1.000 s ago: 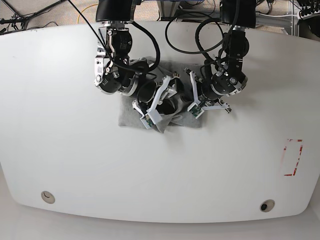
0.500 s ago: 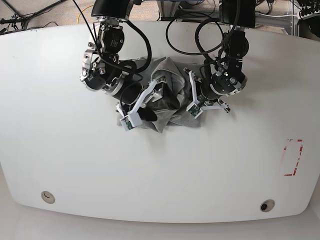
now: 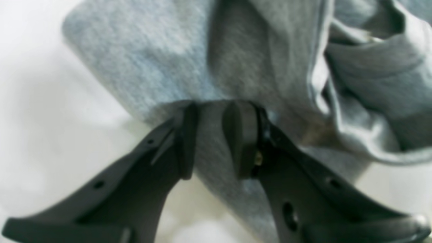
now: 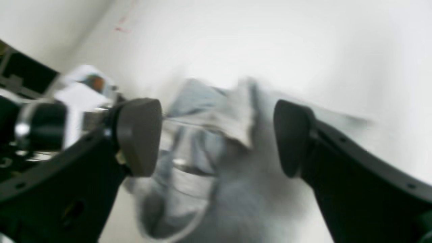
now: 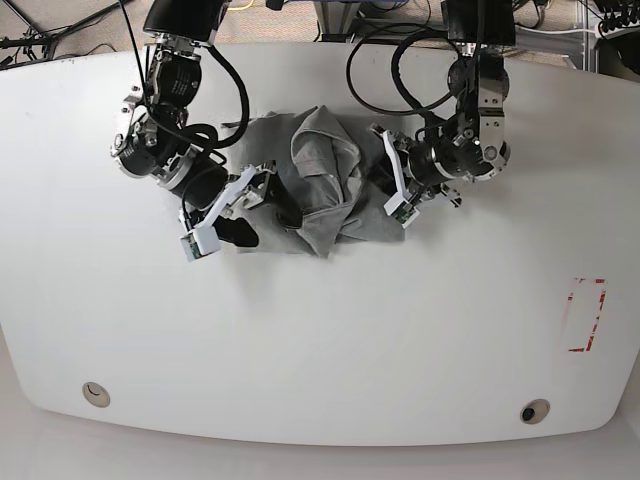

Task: Fold the T-shirt properly

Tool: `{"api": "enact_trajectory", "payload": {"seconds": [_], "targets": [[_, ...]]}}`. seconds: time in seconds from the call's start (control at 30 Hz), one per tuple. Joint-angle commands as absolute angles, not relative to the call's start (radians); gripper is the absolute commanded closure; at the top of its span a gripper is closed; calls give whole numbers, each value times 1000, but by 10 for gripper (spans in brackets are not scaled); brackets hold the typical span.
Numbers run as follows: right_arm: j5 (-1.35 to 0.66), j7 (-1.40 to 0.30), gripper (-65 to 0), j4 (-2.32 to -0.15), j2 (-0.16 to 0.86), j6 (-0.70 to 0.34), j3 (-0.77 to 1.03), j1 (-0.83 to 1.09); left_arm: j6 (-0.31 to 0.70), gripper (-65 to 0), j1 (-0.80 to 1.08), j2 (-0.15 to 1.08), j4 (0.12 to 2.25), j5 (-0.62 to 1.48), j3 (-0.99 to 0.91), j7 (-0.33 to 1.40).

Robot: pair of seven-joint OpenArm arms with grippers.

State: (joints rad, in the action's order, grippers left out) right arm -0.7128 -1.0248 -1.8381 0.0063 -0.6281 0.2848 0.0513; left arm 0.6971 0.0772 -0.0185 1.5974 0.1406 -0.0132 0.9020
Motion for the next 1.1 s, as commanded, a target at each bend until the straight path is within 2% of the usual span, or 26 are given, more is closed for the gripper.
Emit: {"api": "enact_trajectory", "payload": {"seconds": [0.0, 0.4, 0.87, 1.07], "targets": [[-740, -1004, -495, -1854, 21, -631, 286, 38, 698, -183, 74, -8, 1629, 171, -33, 941], [-679, -1006, -495, -1851, 42, -630, 242, 48, 698, -181, 62, 19, 1834, 467, -271, 1056], [-248, -894, -495, -1845, 47, -631, -68, -18, 698, -179, 73, 246, 1879, 542, -512, 1107], [-137, -863, -493, -1793, 50, -631, -151, -53, 698, -178, 120, 295, 1880, 547, -570, 1107]]}}
